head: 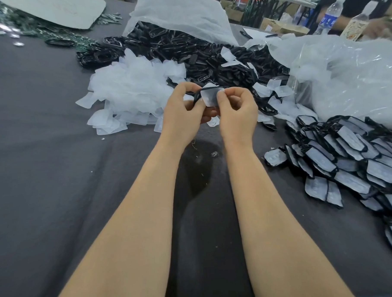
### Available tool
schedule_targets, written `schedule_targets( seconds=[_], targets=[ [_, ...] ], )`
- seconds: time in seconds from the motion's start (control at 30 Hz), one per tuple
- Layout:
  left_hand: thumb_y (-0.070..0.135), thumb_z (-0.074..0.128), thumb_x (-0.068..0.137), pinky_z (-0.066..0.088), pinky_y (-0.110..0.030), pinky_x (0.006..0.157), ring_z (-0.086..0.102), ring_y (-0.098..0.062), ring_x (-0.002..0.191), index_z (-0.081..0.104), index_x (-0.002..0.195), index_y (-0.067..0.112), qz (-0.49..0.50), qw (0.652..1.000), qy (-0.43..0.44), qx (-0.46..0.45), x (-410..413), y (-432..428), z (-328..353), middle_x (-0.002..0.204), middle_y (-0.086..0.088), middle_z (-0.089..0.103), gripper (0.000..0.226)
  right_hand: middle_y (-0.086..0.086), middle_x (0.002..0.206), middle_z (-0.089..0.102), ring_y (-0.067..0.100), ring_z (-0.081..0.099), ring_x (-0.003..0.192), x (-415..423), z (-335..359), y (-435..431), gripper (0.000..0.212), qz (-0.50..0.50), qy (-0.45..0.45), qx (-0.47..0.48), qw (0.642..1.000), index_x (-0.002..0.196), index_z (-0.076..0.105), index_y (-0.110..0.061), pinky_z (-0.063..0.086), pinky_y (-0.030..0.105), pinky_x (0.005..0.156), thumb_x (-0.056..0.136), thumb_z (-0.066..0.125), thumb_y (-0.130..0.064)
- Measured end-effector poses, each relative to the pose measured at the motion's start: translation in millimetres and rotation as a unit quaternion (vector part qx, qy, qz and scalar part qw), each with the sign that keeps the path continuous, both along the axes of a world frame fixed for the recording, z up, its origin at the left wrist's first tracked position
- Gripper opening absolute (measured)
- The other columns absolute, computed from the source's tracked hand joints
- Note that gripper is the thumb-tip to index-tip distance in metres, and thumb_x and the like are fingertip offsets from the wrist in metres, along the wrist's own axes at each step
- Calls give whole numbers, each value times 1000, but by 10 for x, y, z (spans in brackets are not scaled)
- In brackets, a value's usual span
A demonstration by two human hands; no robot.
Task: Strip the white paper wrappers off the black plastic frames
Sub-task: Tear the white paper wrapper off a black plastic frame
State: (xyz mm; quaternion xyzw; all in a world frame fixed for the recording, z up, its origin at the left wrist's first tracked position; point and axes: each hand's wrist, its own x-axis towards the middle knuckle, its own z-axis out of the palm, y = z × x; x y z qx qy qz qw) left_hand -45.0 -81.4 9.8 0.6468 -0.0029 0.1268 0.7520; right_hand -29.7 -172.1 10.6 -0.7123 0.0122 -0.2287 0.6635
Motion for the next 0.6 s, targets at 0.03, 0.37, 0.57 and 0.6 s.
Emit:
schedule_targets(
  seconds=[0.03, 0.37, 0.57, 0.6],
  targets=[
    [5, 54, 95, 58, -20, 69, 69, -9, 66, 49, 102, 15, -3, 1000, 1, -3, -4, -1, 2, 80, -15, 68, 14, 5, 76, 58, 0, 56, 50, 7, -7, 2, 19, 1, 1, 6, 1000, 78, 52, -19, 45, 14, 54, 91, 59, -6],
    [5, 53, 95, 57, -20, 70, 71, -13, 72, 50, 99, 17, -28, 1000, 10, -8, -6, -10, 1, 81, -12, 71, 13, 3, 82, 59, 12, 57, 67, 121, -24, -40, 16, 63, 82, 198, 975, 103, 53, -8, 51, 26, 69, 91, 59, 0],
    [11, 43, 99, 58, -23, 69, 71, -13, 69, 51, 95, 20, -22, 999, 12, -29, 0, -16, 23, 79, -6, 71, 13, 4, 78, 59, 16, 58, 72, 120, -21, -51, 13, 56, 73, 166, 982, 85, 57, -12, 51, 29, 70, 91, 59, -1],
    [14, 42, 100, 59, -23, 68, 71, -13, 68, 52, 96, 18, -21, 999, 11, -32, 2, -19, 24, 77, -4, 71, 11, 4, 79, 60, 17, 59, 76, 118, -23, -49, 13, 51, 70, 156, 984, 85, 57, -13, 52, 31, 73, 91, 59, -2]
  ],
)
